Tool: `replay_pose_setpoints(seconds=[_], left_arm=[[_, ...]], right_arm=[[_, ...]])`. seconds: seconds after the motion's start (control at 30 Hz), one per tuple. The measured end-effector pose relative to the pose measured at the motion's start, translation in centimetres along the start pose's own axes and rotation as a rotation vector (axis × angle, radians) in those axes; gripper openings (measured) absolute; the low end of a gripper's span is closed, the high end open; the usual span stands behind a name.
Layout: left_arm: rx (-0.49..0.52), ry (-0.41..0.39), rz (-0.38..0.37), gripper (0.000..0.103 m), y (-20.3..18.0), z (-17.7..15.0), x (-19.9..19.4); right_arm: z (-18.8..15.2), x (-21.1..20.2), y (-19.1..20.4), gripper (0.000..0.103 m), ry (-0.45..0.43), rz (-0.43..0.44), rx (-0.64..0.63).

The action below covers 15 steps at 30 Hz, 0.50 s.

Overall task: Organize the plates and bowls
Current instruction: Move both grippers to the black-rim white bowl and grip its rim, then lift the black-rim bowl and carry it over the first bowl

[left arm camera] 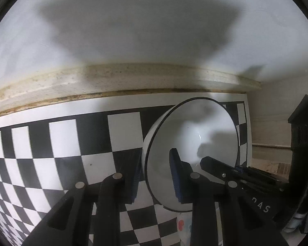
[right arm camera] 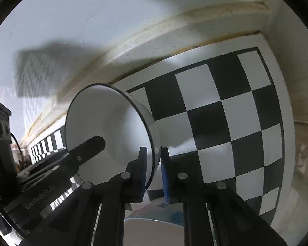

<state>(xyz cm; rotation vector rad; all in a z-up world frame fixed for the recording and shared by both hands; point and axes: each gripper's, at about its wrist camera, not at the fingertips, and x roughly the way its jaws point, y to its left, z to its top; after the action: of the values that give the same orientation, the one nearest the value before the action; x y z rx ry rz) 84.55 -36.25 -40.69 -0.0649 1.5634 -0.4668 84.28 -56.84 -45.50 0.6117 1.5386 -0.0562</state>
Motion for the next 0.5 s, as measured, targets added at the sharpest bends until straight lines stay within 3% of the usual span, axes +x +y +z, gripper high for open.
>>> replay_pose_setpoints(seconds=[0.3,0.5], left_arm=[[0.019,-0.054,0.003,0.024,-1.8,-2.1,-4.5],[0.052,-0.096,-0.007,0.024,-2.9,-6.1,-8.9]], right_arm=[[-2.1,-3.5,2.3,0.013,-0.044,0.038,-0.025],[-5.8,-8.1,3.8,0.013,-0.1,0.044,-0.054]])
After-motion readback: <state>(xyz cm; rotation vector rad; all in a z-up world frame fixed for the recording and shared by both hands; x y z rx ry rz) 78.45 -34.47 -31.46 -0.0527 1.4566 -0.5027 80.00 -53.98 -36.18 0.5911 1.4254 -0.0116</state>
